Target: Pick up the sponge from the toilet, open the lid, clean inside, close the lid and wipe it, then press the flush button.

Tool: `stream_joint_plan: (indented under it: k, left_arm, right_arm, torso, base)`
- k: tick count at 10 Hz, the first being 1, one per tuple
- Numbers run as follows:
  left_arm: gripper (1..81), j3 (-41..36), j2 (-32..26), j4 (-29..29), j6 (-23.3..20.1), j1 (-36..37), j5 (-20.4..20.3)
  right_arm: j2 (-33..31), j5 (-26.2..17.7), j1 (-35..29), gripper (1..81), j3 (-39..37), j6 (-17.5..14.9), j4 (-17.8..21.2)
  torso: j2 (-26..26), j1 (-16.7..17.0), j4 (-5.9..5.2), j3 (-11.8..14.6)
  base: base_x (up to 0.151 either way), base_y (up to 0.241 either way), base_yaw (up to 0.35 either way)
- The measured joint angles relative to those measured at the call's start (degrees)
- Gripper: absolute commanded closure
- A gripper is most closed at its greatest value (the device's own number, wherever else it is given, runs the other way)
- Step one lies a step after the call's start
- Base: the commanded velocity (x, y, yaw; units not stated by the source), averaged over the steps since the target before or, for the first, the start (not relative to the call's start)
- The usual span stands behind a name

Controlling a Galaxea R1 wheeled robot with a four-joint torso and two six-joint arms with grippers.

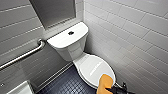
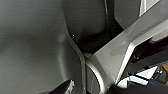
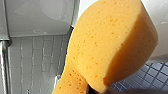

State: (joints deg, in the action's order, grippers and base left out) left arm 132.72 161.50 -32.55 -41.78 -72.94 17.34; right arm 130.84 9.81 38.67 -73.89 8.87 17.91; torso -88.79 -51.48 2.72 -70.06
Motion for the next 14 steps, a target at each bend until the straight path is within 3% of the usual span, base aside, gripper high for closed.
stream_joint_plan:
  k: [6,11,14]
  left_arm:
    - [1.0,0.0,0.07,0.0,0.02,0.04,0.0]
    - [1.0,0.06,-0.65,-0.02,0.02,0.01,0.0]
    - [1.0,0.09,-0.43,-0.02,0.02,0.17,-0.09]
  right_arm:
    - [10.78,-14.06,-16.4,81.1,-19.27,0.29,0.41]
    - [23.95,-22.24,-20.85,81.1,-36.08,0.51,0.24]
    - [25.53,-23.83,-23.48,81.1,-38.74,0.62,0.11]
  torso:
    - [0.0,0.0,0.0,0.0]
    - [-1.48,-0.92,0.0,0.0]
    - [-3.19,-1.9,0.0,-1.86]
  base:
    - [0.0,0.0,0.0]
    - [0.0,0.0,0.0]
    - [0.0,0.0,0.0]
